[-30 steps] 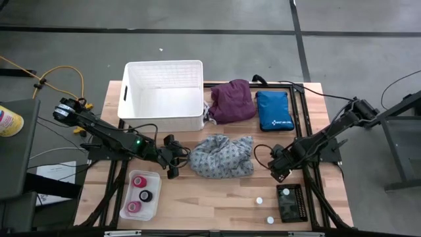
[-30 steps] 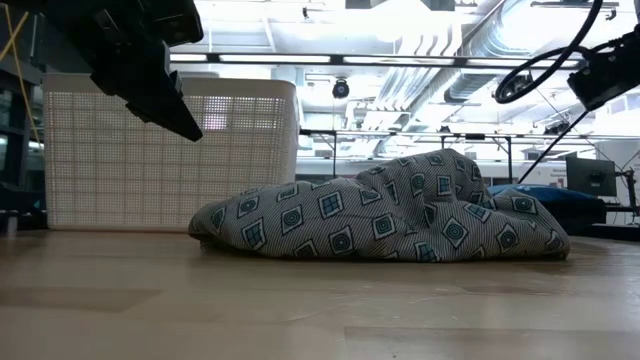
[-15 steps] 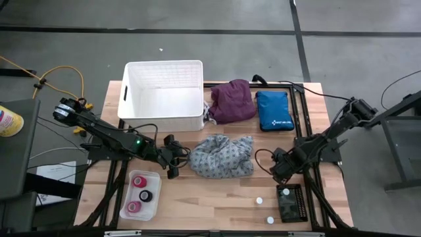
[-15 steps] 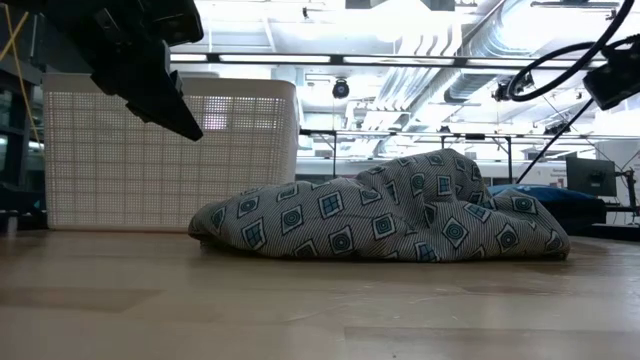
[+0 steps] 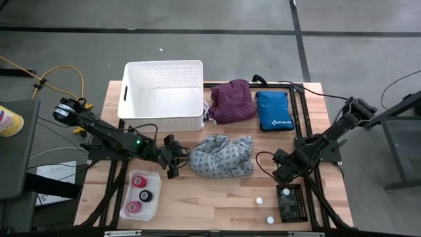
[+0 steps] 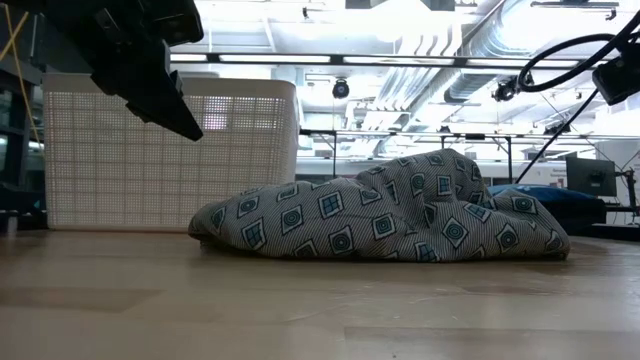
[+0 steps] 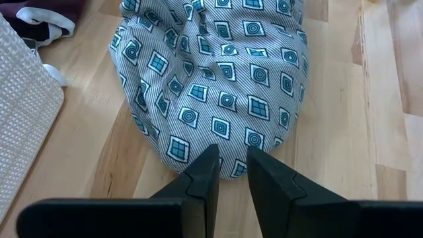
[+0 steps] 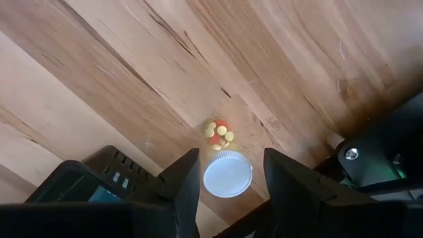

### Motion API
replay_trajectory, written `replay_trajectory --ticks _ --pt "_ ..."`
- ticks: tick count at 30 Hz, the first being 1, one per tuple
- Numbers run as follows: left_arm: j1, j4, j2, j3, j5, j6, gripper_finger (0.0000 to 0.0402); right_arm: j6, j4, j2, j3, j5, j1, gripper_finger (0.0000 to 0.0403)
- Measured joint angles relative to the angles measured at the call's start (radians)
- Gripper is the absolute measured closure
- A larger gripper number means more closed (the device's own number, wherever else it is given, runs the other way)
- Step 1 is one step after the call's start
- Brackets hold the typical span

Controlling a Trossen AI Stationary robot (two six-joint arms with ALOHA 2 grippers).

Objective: Pick & place medical supplies in basket/bin
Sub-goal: Put the top yellow pill bottle into the black bin

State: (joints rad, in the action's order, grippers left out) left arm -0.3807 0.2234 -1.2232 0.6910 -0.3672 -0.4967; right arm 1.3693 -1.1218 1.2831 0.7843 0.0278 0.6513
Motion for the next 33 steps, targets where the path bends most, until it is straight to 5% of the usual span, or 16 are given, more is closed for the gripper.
replay_trajectory --ticks 33 --pt "0.0 0.0 0.0 0.0 0.0 0.0 0.0327 0.0 0.003 0.072 0.0 0.058 0.003 0.0248"
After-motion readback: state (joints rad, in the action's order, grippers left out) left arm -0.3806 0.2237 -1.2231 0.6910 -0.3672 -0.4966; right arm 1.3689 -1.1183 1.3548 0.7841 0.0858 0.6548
